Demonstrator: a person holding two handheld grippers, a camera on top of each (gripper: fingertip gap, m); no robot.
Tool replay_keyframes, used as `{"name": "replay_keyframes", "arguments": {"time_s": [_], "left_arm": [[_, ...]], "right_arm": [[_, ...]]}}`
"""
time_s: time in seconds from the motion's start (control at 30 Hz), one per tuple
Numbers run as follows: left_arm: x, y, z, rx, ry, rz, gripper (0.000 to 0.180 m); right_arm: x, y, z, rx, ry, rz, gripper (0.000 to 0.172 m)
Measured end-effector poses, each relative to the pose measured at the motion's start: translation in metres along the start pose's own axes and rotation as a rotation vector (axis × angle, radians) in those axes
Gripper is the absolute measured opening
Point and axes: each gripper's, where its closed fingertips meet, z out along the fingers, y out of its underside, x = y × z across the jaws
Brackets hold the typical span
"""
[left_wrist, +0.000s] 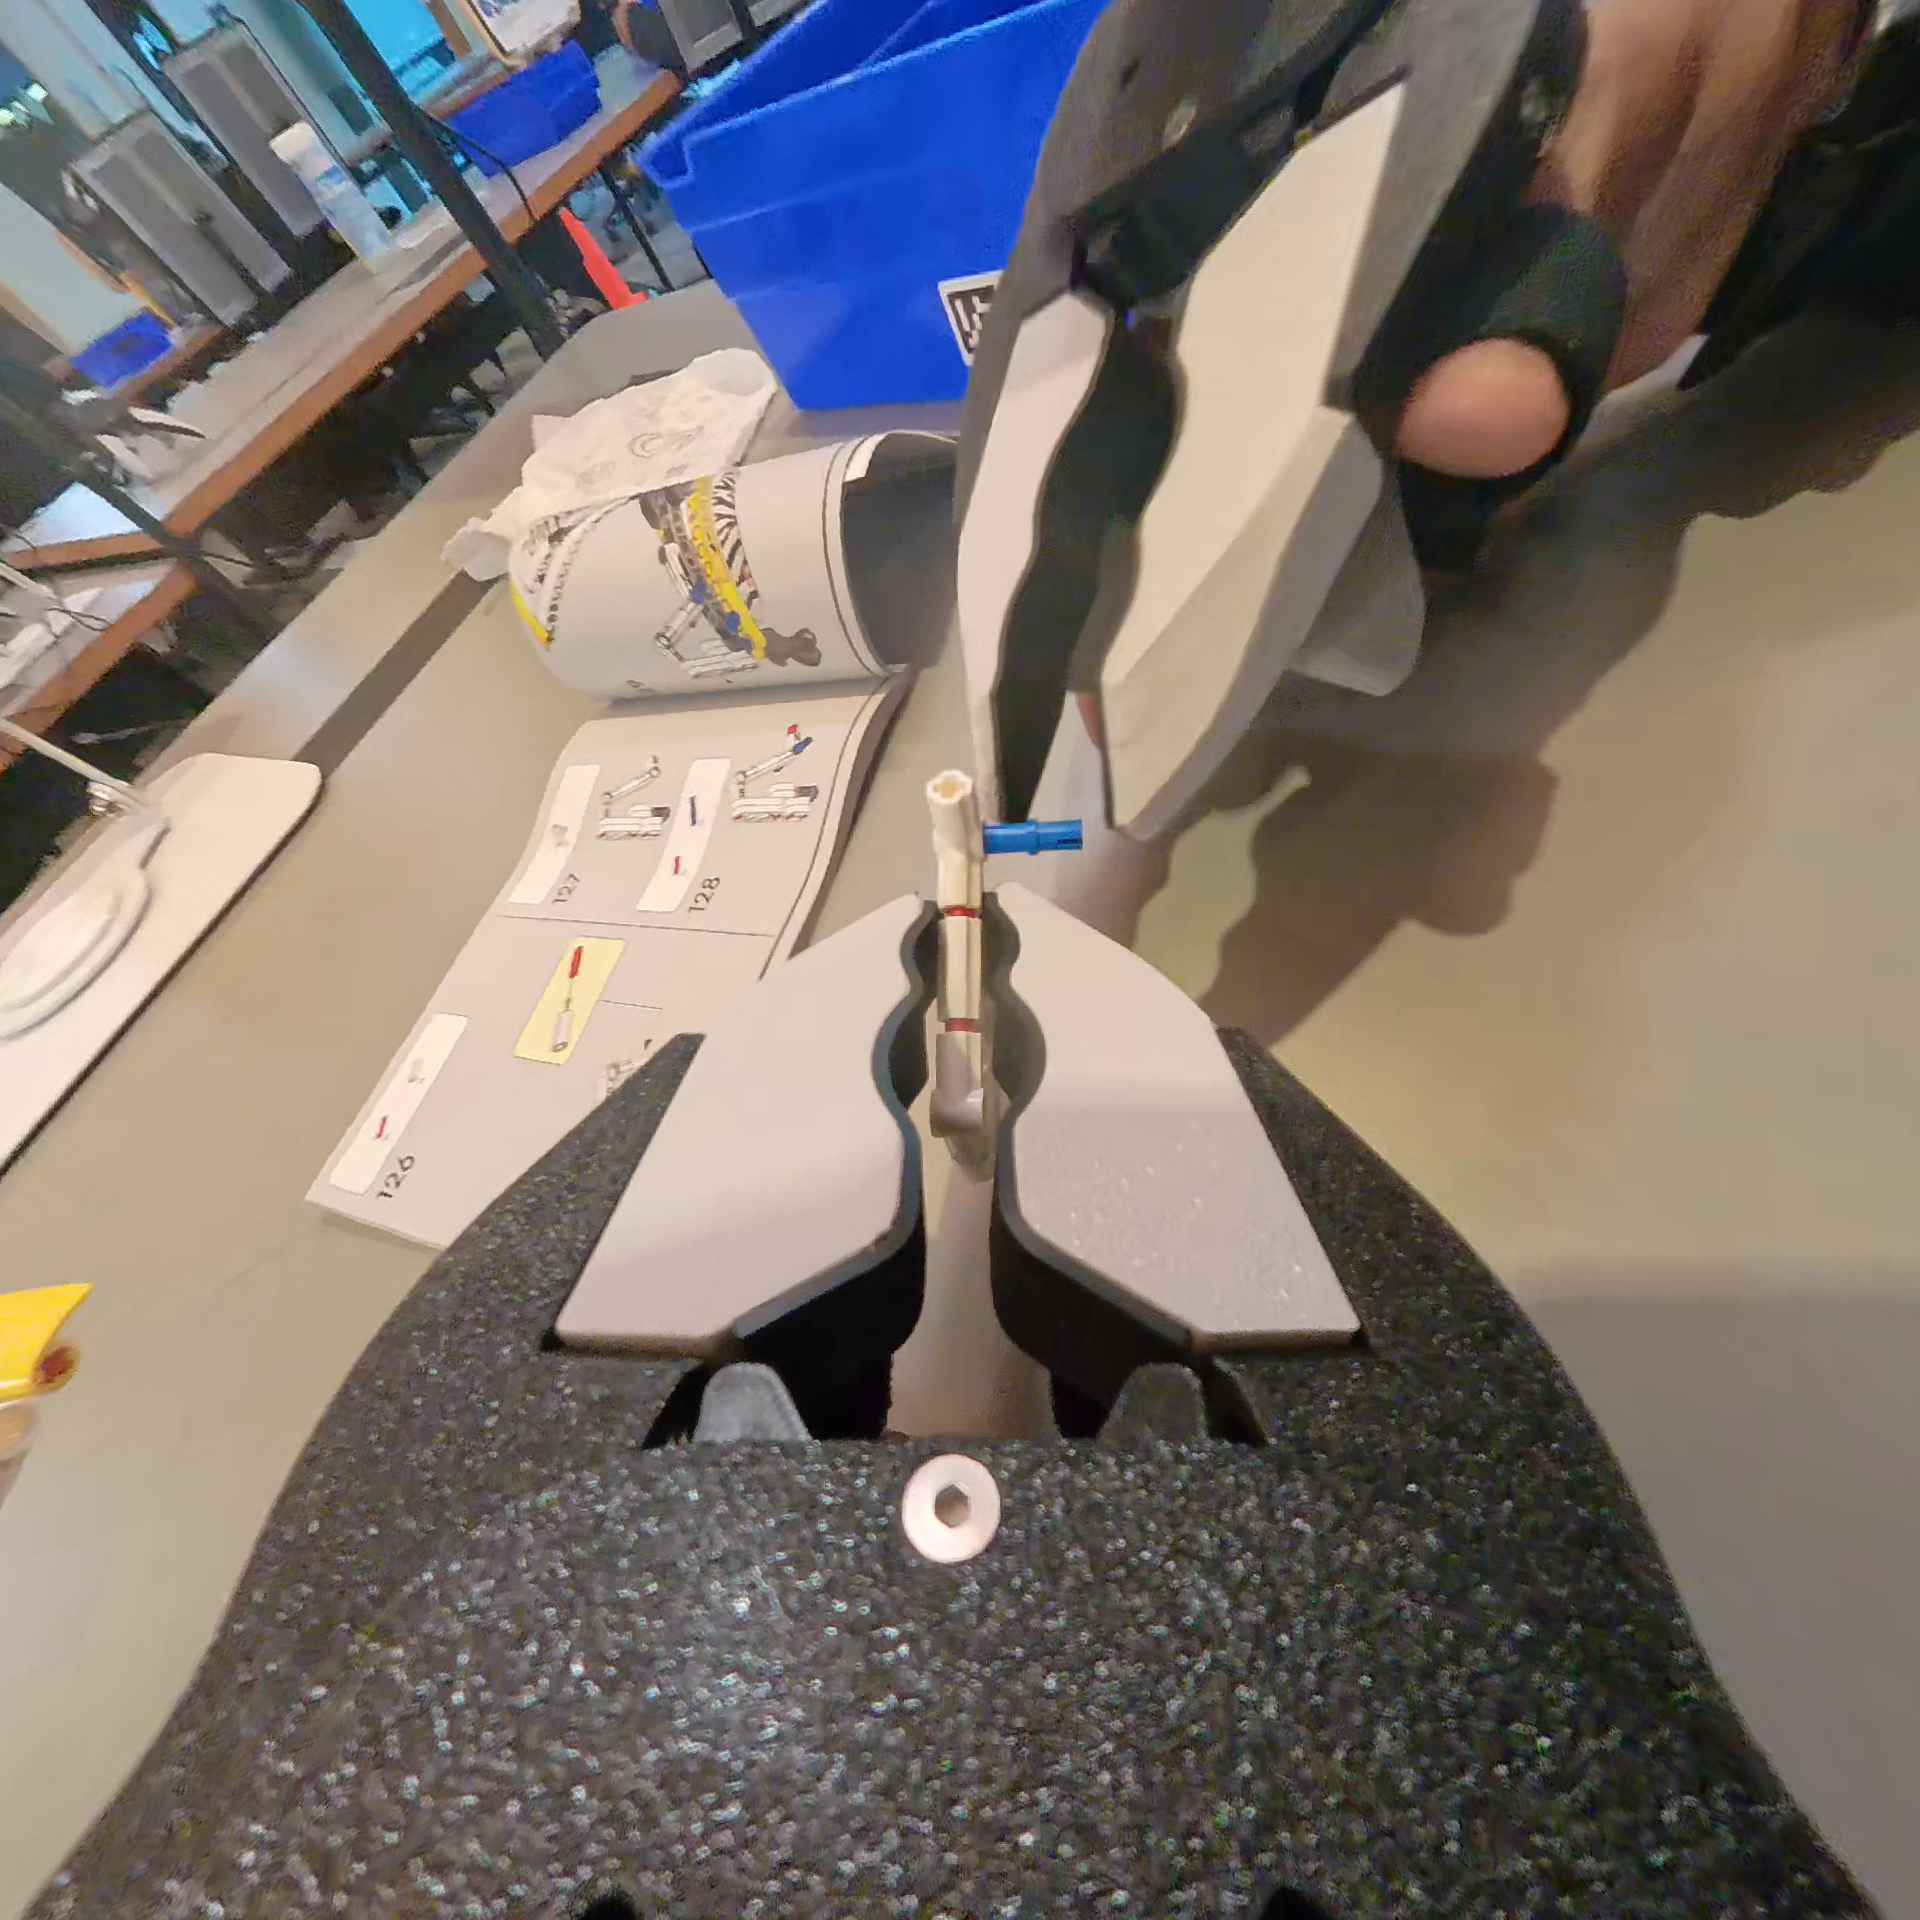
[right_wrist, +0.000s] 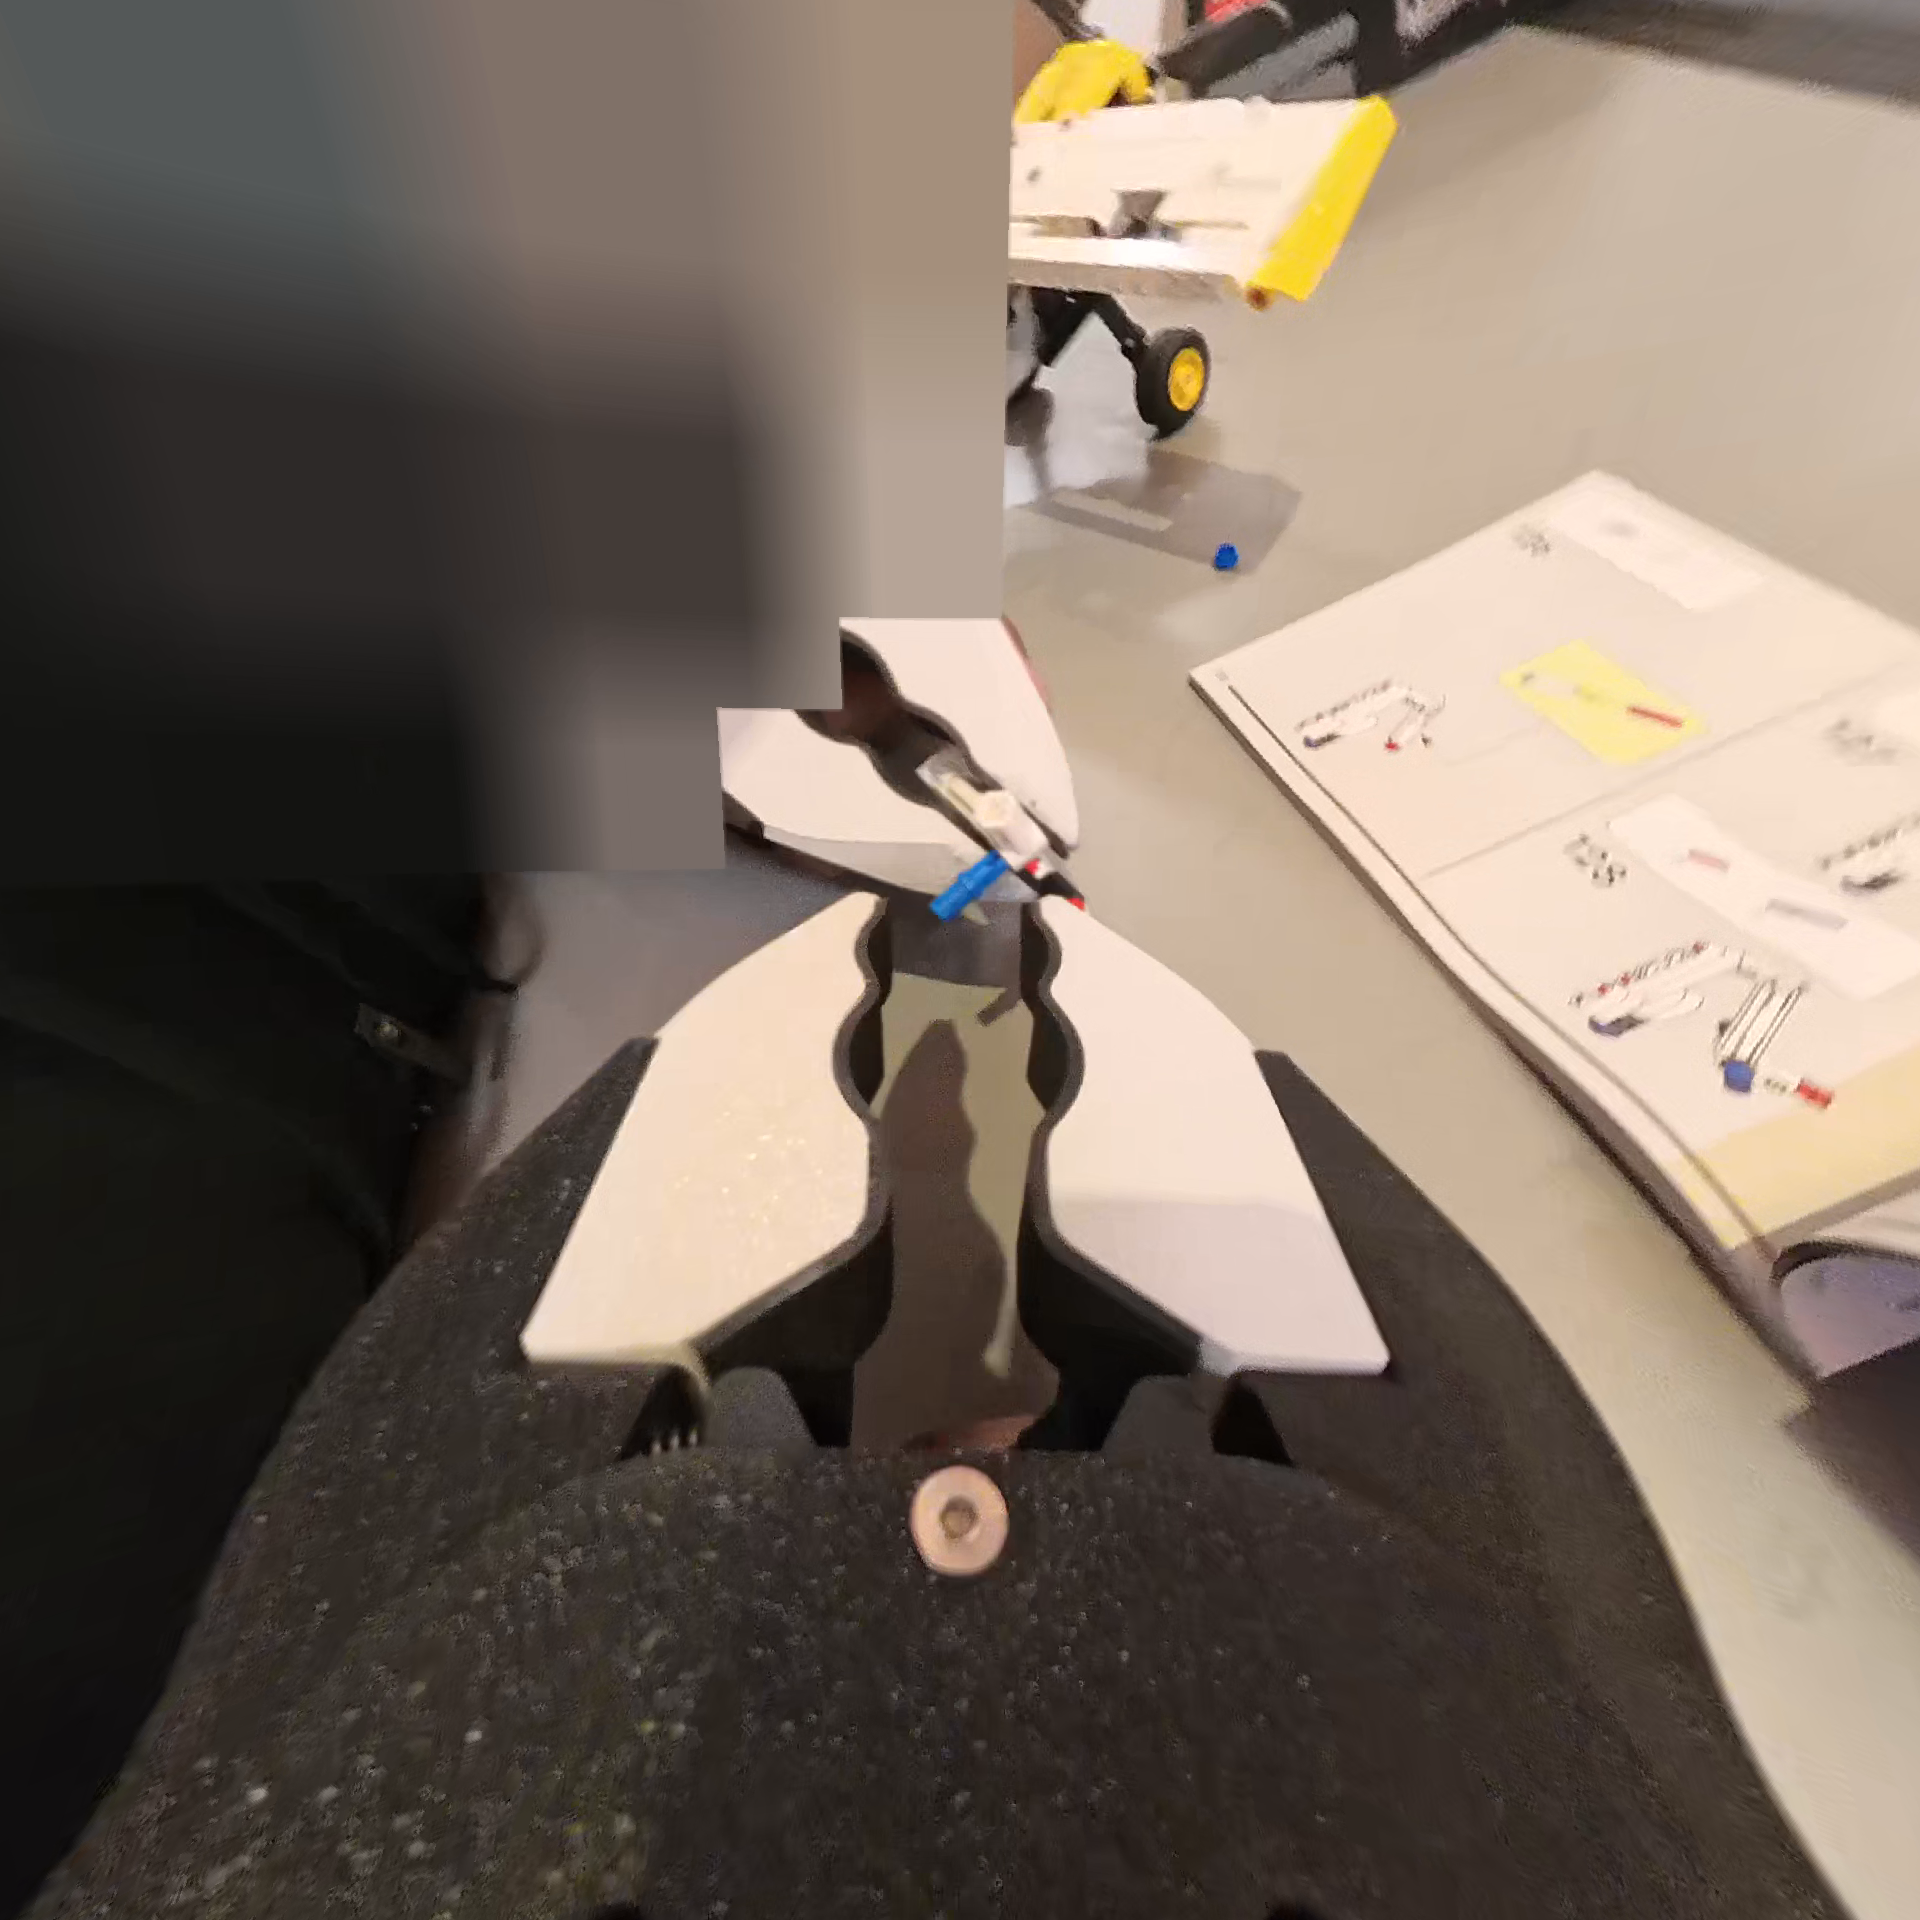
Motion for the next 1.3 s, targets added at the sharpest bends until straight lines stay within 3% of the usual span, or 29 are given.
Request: {"name": "replay_keyframes", "arguments": {"time_s": [0.17,0.37,0.47,0.8,0.83,0.9,1.0,1.13,1.23,1.3], "left_arm": [[-0.001,-0.001,0.001,-0.007,-0.061,0.094,0.008],[0.0,0.0,0.002,-0.026,-0.106,0.187,0.008],[-0.001,0.003,0.004,-0.04,-0.111,0.156,0.008],[-0.001,0.006,0.007,-0.06,-0.094,0.105,0.008],[-0.016,0.007,0.004,-0.064,-0.189,0.06,0.008],[-0.042,0.008,-0.007,-0.009,-0.223,-0.136,0.008],[-0.023,0.011,-0.003,-0.054,-0.199,0.039,0.008],[-0.027,0.011,-0.003,-0.043,-0.167,-0.033,0.008],[-0.023,0.014,-0.001,-0.067,-0.148,-0.013,0.008],[-0.021,0.014,-0.001,-0.075,-0.141,-0.01,0.008]], "right_arm": [[0.001,0.002,0.004,-0.005,-0.057,0.189,0.016],[0.002,0.002,0.009,0.003,-0.073,0.282,0.006],[0.004,0.005,0.01,0.001,-0.043,0.301,0.005],[0.009,0.013,0.009,-0.008,0.144,0.217,0.006],[0.008,0.018,0.01,-0.041,0.169,0.197,0.005],[0.005,0.023,0.009,-0.063,0.223,0.143,0.005],[0.003,0.019,-0.001,-0.002,0.251,0.137,0.005],[0.004,0.016,-0.037,0.061,0.375,0.094,0.005],[0.001,-0.009,-0.103,0.135,0.562,0.009,0.005],[0.009,-0.022,-0.165,0.136,0.769,-0.049,0.005]]}}
